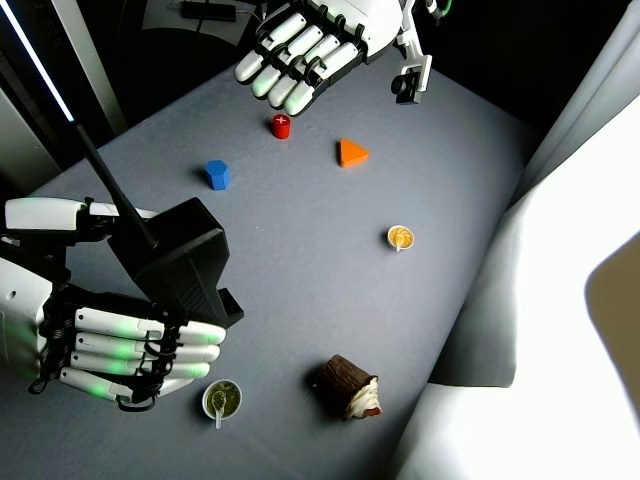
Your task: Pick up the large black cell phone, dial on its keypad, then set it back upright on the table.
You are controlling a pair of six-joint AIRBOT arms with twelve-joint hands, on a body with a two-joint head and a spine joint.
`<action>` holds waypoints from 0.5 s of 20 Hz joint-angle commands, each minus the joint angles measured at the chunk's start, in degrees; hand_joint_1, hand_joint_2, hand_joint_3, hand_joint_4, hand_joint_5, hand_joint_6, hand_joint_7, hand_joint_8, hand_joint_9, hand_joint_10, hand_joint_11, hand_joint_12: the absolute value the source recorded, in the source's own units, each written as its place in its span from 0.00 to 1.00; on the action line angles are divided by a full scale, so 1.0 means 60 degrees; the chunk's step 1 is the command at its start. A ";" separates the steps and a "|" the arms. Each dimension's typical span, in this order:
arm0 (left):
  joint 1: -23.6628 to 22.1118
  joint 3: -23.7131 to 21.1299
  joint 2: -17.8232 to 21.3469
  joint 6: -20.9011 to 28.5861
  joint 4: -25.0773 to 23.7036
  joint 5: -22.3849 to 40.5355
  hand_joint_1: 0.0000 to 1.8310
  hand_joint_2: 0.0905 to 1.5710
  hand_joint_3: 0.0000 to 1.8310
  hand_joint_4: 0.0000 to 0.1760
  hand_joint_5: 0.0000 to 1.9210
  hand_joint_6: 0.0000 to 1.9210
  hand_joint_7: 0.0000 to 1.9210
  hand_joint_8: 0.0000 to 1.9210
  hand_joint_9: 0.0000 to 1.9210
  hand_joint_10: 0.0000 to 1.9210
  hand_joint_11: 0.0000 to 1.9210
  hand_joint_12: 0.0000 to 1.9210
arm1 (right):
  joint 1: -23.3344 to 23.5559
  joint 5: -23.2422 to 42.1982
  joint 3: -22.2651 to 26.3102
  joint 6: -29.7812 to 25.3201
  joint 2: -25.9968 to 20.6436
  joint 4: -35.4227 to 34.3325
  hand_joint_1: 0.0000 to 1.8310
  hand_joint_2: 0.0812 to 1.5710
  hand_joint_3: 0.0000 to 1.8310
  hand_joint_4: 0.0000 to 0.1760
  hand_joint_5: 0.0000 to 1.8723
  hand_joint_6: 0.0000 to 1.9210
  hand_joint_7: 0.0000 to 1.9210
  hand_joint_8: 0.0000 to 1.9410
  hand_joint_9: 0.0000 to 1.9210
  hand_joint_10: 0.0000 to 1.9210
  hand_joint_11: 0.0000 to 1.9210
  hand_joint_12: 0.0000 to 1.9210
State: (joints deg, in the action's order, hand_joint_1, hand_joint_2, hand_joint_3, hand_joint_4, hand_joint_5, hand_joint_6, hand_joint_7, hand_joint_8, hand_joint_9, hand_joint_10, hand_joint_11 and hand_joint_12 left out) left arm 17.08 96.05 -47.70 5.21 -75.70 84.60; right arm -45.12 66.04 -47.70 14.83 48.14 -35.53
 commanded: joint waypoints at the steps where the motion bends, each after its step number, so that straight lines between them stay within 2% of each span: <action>1: -0.0189 0.0026 0.0067 -0.0007 0.1020 0.0552 0.02 0.76 0.00 0.21 0.06 0.00 0.06 0.00 0.06 0.00 0.00 0.11 | 0.0127 0.1128 -0.0045 -0.0143 -0.0103 0.0213 0.75 0.69 0.00 0.00 0.47 0.47 0.55 0.39 0.50 0.62 0.45 0.68; 2: -0.0195 0.0026 0.0067 -0.0007 0.1022 0.0552 0.02 0.76 0.00 0.21 0.07 0.00 0.06 0.00 0.06 0.00 0.00 0.10 | 0.0136 0.1123 -0.0045 -0.0145 -0.0103 0.0213 0.76 0.68 0.00 0.00 0.50 0.45 0.57 0.39 0.49 0.65 0.45 0.74; 3: -0.0200 0.0026 0.0067 -0.0007 0.1025 0.0553 0.02 0.76 0.00 0.21 0.07 0.00 0.06 0.00 0.06 0.00 0.00 0.10 | 0.0146 0.1110 -0.0048 -0.0148 -0.0103 0.0213 0.76 0.68 0.00 0.00 0.50 0.45 0.57 0.39 0.49 0.65 0.45 0.74; 4: -0.0201 0.0026 0.0067 -0.0007 0.1026 0.0553 0.01 0.76 0.00 0.21 0.07 0.00 0.06 0.00 0.06 0.00 0.00 0.10 | 0.0152 0.1103 -0.0052 -0.0149 -0.0102 0.0213 0.75 0.69 0.00 0.00 0.47 0.48 0.54 0.45 0.48 0.68 0.46 0.78; 5: -0.0201 0.0026 0.0067 -0.0005 0.1027 0.0553 0.01 0.76 0.00 0.22 0.07 0.00 0.06 0.00 0.06 0.00 0.00 0.12 | 0.0153 0.1096 -0.0069 -0.0158 -0.0095 0.0214 0.75 0.70 0.00 0.00 0.46 0.50 0.51 0.50 0.48 0.70 0.45 0.78; 6: -0.0201 0.0026 0.0067 0.0006 0.1027 0.0550 0.01 0.76 0.00 0.22 0.07 0.00 0.06 0.00 0.06 0.00 0.00 0.12 | 0.0153 0.1096 -0.0090 -0.0164 -0.0089 0.0215 0.75 0.70 0.00 0.00 0.46 0.50 0.51 0.50 0.48 0.70 0.45 0.78; 7: -0.0201 0.0026 0.0067 0.0012 0.1027 0.0550 0.01 0.76 0.00 0.18 0.07 0.00 0.07 0.00 0.06 0.00 0.00 0.11 | 0.0152 0.1096 -0.0109 -0.0166 -0.0086 0.0215 0.75 0.70 0.00 0.00 0.47 0.49 0.51 0.49 0.49 0.68 0.46 0.72; 10: -0.0202 0.0024 0.0067 0.0036 0.1033 0.0538 0.02 0.75 0.00 0.16 0.07 0.00 0.08 0.00 0.07 0.00 0.00 0.15 | 0.0153 0.1098 -0.0202 -0.0166 -0.0113 0.0231 0.75 0.69 0.00 0.00 0.49 0.49 0.52 0.48 0.50 0.64 0.46 0.67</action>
State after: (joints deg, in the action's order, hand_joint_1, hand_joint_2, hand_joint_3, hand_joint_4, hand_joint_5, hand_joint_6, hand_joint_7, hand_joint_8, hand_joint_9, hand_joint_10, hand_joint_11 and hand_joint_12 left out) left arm 17.08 96.05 -47.70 5.28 -75.68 84.62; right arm -44.77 65.93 -48.71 14.68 48.14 -35.16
